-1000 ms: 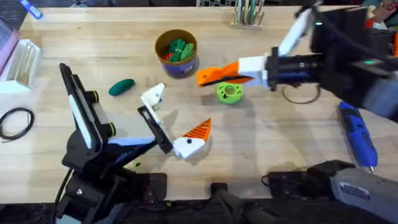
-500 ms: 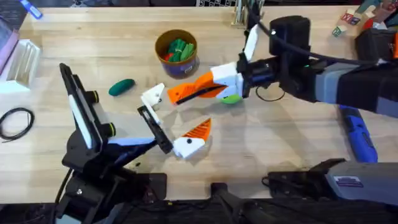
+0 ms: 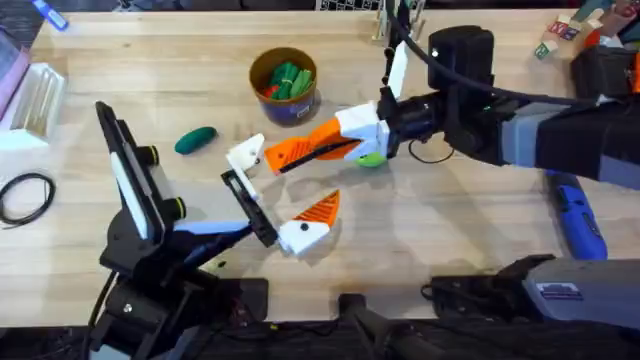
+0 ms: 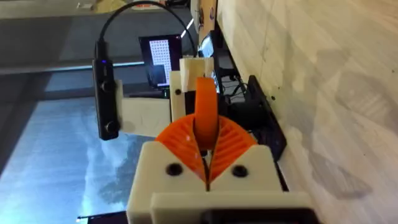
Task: Pick up the gripper from the table and insert it into the empty holder that is missing its gripper. Then pick up a screw, insert it into the mounting hole, and use the screwdriver to tighten it. Finally, clean up the table by picking up the vegetable and placing it into the bucket.
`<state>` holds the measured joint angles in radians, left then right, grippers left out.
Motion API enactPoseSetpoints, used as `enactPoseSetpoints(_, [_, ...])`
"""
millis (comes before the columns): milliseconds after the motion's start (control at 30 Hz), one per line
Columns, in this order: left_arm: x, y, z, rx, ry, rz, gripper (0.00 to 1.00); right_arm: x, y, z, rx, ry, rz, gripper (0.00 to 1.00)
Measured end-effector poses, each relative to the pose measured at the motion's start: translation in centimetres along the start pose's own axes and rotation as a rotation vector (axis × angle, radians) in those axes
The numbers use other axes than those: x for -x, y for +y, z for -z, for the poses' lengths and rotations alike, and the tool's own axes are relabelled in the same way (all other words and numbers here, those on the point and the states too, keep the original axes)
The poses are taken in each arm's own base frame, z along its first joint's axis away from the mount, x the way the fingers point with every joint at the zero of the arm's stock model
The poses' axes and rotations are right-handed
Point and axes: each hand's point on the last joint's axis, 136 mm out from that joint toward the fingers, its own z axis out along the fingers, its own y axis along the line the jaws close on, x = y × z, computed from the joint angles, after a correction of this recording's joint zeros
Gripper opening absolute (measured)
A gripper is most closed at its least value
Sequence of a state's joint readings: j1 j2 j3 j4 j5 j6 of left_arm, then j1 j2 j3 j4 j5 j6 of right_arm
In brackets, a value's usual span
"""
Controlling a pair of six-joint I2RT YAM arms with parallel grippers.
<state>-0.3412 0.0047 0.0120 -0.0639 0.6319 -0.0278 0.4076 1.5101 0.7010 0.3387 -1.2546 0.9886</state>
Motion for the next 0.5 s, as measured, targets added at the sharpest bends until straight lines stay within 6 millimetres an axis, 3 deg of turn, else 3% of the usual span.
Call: enactPoseSetpoints(500, [0.0, 0.4, 0.0, 0.021, -0.001, 0.001, 0.988, 0.7, 0.8, -1.0, -0.004, -0.034, 0.029, 0.009])
